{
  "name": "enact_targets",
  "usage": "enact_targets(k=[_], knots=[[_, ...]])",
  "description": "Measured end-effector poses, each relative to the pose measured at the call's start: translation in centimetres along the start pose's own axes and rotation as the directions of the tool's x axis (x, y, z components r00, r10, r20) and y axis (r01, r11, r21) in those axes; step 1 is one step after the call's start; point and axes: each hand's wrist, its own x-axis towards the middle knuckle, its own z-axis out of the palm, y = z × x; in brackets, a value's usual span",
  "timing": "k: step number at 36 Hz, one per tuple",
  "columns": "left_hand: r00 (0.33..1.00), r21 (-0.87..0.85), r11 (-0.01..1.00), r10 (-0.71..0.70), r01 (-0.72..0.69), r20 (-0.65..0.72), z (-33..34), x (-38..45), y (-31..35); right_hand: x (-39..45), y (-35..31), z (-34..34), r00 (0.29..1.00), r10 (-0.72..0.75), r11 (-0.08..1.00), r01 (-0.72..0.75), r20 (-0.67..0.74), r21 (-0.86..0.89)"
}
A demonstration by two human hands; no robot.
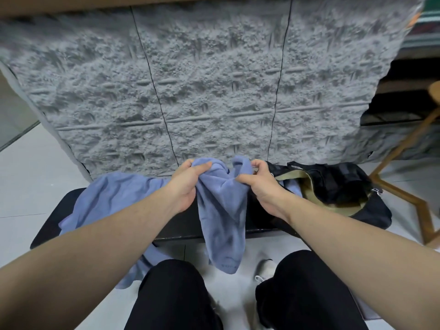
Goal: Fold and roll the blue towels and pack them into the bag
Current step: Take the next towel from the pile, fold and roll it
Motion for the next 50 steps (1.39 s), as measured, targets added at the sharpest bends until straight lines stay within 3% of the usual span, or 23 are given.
enact_targets(k=[5,8,13,20,23,28,31,34,38,50], knots=[[0.998,-0.047,0.998,-0.034,0.037,0.061,-0.5,0.3,0.2,-0.2,-0.7,-1.1,0.985,0.089,0.977,-0.114,0.146,0.178],[1.0,-0.061,0.998,-0.025,0.025,0.005,-0.2,0.1,0.6,-0.5,-1.0,-1.3,0.973,0.135,0.964,-0.173,0.187,0.202],[0.99,-0.132,0.989,-0.08,0.065,-0.114,-0.6,0.2,1.5,-0.5,-1.8,-1.7,0.989,0.138,0.972,-0.146,0.058,0.184],[0.988,-0.145,0.982,-0.131,0.118,-0.081,-3.2,0.8,1.8,-0.2,-2.6,-2.3,0.993,-0.088,0.982,0.074,-0.075,-0.173],[0.977,-0.162,0.98,-0.143,0.117,-0.157,-3.7,0.8,1.7,0.3,-2.8,-2.3,0.989,-0.093,0.962,0.058,-0.119,-0.268],[0.988,-0.266,0.959,-0.125,0.099,-0.086,-4.7,1.1,1.4,1.2,-2.8,-1.8,0.977,0.049,0.98,-0.088,-0.208,-0.18],[0.996,-0.218,0.973,-0.086,0.077,-0.031,-5.0,1.3,1.2,1.5,-2.7,-1.7,0.969,0.078,0.981,-0.117,-0.233,-0.157],[0.995,-0.207,0.978,-0.03,0.01,-0.094,-5.1,1.5,0.9,1.6,-3.0,-1.7,0.969,0.074,0.976,-0.119,-0.236,-0.183],[0.998,-0.22,0.976,-0.016,0.001,-0.064,-5.6,2.2,0.6,2.2,-3.2,-2.1,0.977,0.107,0.974,-0.141,-0.186,-0.179],[0.984,-0.145,0.986,0.059,-0.083,-0.167,-5.9,5.2,0.9,6.4,-2.5,-2.2,0.969,0.131,0.981,-0.157,-0.209,-0.112]])
